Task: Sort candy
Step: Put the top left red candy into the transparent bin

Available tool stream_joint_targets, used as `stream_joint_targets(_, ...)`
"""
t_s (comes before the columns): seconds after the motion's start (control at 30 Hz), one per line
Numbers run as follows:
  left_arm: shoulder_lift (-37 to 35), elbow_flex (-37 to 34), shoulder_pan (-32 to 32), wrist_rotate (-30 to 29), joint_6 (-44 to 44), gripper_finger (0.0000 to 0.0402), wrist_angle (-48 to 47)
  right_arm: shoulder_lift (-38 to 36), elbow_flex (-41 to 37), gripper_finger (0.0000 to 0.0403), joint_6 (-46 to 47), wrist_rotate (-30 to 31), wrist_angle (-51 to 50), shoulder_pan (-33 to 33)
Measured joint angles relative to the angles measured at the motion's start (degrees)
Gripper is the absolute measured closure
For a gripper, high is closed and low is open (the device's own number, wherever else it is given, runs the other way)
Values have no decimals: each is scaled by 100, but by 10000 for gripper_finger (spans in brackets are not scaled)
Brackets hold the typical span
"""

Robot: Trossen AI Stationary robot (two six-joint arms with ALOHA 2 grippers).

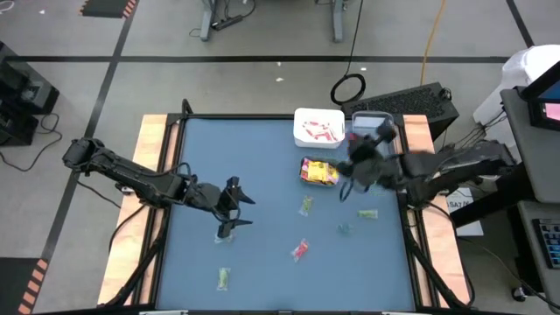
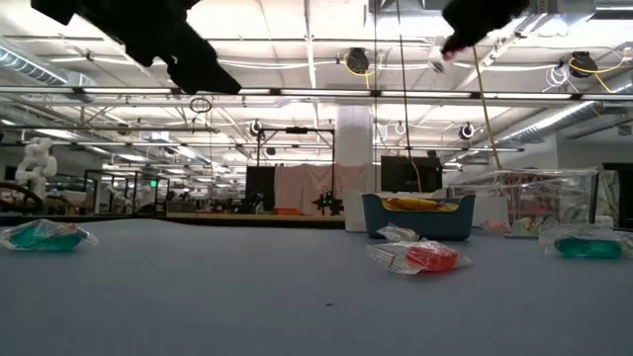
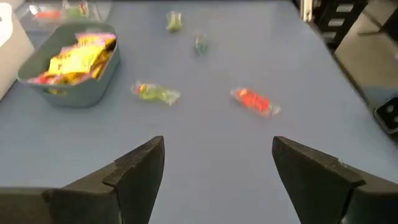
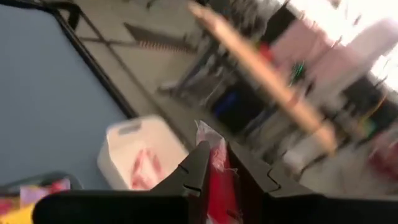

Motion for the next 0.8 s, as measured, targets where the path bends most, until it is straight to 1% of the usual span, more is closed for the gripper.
stream_joint_targets(0.07,0,0,-1,-2,-106,98,-271,-319,-1,358,701,-412,-696,-411)
stream_joint_targets(0.17,0,0,-1,-10,-394,98,-859,-623,-125,358,1922,-882,-1474,-984)
stream_joint_targets(0.23,0,0,-2,-66,-649,98,-1155,-682,-301,358,2365,-1057,-1751,-1313)
stream_joint_targets(0.4,0,-2,-104,-465,-1189,98,-1501,-622,-1036,358,2770,-1113,-1730,-1893)
stream_joint_targets(0.6,0,-2,-384,-481,-1453,98,-2279,-449,-1821,358,3016,-1874,-1179,-2525)
stream_joint_targets(0.8,0,-4,-661,-584,-1826,98,-2663,-414,-2170,357,2928,-2530,-743,-2894)
